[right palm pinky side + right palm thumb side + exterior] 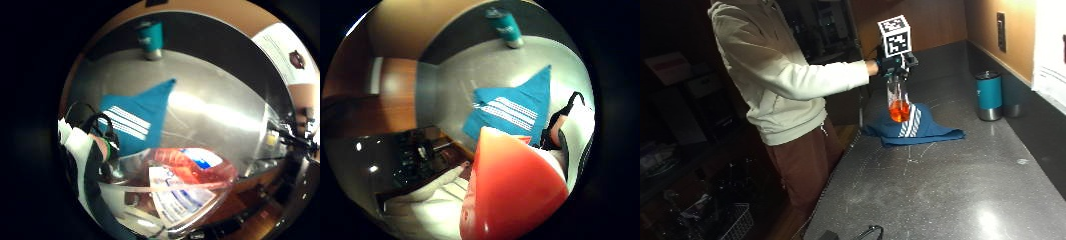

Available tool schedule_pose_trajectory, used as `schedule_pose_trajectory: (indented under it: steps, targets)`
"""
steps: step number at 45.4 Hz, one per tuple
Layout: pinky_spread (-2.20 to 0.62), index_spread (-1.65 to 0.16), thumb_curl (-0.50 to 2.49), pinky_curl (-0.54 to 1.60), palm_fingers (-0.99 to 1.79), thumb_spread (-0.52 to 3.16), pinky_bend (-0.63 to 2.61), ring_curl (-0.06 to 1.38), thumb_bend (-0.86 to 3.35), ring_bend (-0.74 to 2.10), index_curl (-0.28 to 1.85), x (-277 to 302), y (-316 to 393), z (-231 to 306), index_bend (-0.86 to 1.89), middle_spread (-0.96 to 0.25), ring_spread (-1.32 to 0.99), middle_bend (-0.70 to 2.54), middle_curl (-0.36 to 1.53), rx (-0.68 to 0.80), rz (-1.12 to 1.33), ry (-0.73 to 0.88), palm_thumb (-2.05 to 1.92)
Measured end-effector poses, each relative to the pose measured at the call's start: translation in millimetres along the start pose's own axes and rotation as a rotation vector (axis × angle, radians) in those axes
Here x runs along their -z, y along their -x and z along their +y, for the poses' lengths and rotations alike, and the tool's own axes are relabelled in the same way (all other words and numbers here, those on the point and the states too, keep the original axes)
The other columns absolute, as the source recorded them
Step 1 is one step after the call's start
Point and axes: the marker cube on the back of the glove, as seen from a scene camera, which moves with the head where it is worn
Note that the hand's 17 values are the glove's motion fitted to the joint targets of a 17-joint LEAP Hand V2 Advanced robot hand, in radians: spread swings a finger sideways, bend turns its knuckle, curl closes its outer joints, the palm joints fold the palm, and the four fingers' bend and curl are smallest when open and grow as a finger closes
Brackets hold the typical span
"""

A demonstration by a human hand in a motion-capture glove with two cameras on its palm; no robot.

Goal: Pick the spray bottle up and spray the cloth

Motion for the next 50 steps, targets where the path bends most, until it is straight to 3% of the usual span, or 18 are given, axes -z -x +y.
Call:
schedule_pose_trajectory:
  steps: [18,30,40,50]
  targets:
    - [-0.17,-0.19,0.80,0.37,1.38,0.15,0.34,0.45,-0.03,0.64,0.54,-4.1,116.1,-25.8,0.43,-0.16,-0.18,0.60,0.49,0.209,-0.675,-0.276,0.92]
    - [-0.17,-0.19,0.80,0.37,1.38,0.15,0.33,0.45,-0.03,0.64,0.54,-30.0,180.8,-67.0,0.44,-0.16,-0.18,0.60,0.49,0.247,-1.018,-0.287,0.92]
    - [-0.16,-0.19,0.81,0.37,1.37,0.17,0.33,0.45,-0.03,0.64,0.54,-96.3,212.7,-107.5,0.43,-0.15,-0.17,0.59,0.49,0.227,-0.907,-0.235,0.93]
    - [-0.16,-0.19,0.81,0.37,1.36,0.19,0.32,0.45,-0.03,0.64,0.54,-131.7,270.6,-128.7,0.42,-0.15,-0.16,0.58,0.49,0.249,-0.995,-0.202,0.93]
